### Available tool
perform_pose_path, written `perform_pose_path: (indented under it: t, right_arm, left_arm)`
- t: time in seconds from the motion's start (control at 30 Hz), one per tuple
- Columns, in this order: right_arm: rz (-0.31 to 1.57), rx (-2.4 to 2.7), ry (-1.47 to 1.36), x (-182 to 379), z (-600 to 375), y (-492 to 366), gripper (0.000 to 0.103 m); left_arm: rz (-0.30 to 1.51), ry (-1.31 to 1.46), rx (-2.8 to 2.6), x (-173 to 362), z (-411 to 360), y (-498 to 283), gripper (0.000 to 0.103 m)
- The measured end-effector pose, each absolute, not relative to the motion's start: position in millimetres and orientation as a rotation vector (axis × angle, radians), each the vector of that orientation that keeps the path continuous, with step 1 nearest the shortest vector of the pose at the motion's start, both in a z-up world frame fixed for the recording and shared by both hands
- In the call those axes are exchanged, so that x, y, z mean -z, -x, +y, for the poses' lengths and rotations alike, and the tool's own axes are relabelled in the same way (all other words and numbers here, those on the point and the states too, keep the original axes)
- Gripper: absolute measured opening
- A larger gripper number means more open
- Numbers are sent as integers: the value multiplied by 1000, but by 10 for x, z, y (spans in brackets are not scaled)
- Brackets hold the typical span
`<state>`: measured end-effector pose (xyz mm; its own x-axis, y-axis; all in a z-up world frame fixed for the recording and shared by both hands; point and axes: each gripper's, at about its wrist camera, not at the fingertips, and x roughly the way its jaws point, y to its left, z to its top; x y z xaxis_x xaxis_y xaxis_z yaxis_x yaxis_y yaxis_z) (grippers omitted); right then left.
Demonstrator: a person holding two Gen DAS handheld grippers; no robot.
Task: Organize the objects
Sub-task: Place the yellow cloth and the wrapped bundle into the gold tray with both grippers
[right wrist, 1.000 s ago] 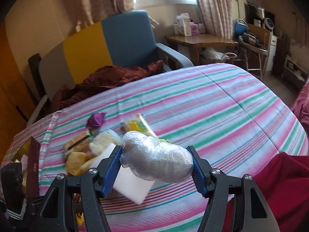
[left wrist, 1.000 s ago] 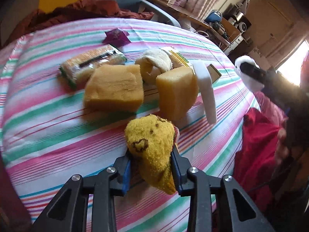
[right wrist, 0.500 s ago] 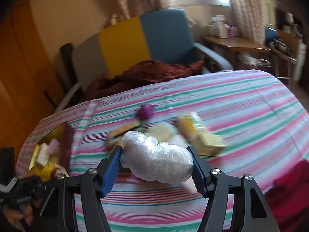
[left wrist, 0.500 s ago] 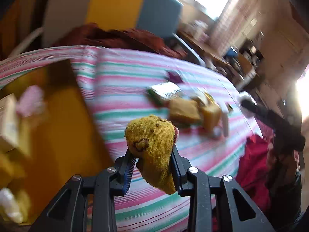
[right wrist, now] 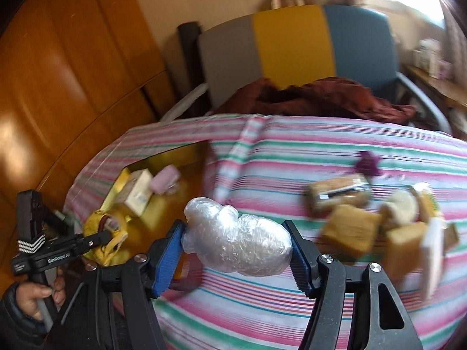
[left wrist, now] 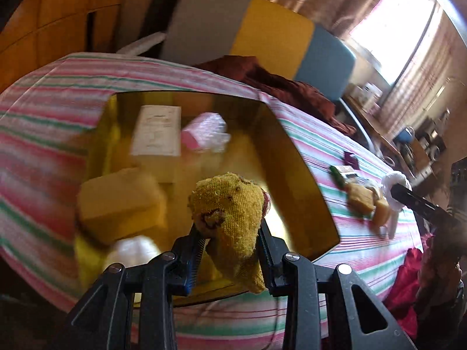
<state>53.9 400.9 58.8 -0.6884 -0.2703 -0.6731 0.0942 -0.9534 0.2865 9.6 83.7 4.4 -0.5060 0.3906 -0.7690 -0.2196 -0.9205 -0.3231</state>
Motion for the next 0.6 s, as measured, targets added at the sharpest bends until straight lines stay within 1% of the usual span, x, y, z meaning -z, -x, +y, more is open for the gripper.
perform_pose_path:
  t: [0.2,0.27,0.3,0.33,0.37,0.4,0.43,0.5,0.6]
  right_arm:
    - [-273,2556,-1153,-502,3455,-350,67]
    - [-242,2520,-1154,-504,3265,-262,67]
    - [-226,2508,-1152,-511,3168,-203,69]
    - [-220,2502,-1146,-523,3064,-129,72]
    - [-224,2497,-1141,-528,3002,-74,74]
    - [-231,2494,-1129,-542,2934,-12,83]
    - [-235,2507,-1118,-556,2882,35,93]
    - [-245,2520,-1104,-566,2823,79,98]
    - [-247,2510,-1125,-522,2764,82,98]
  left_arm:
    - [-258,1349,-2484,54,583,-82,36]
    - [-249,1366,-2496,66,546,-73,39]
    - [-258,1370,-2502,68,519,-68,46]
    - [-272,1375,-2507,66,488,-65,50]
    - [-281,1375,-2514,56,458,-67,51]
    - [-280,1371,-2529,43,425,-81,53]
    - [-273,1368,-2542,28,409,-85,58]
    - [-246,1364,-2565,7,377,-106,63]
    - [-271,1348,-2590,-35,307,-147,63]
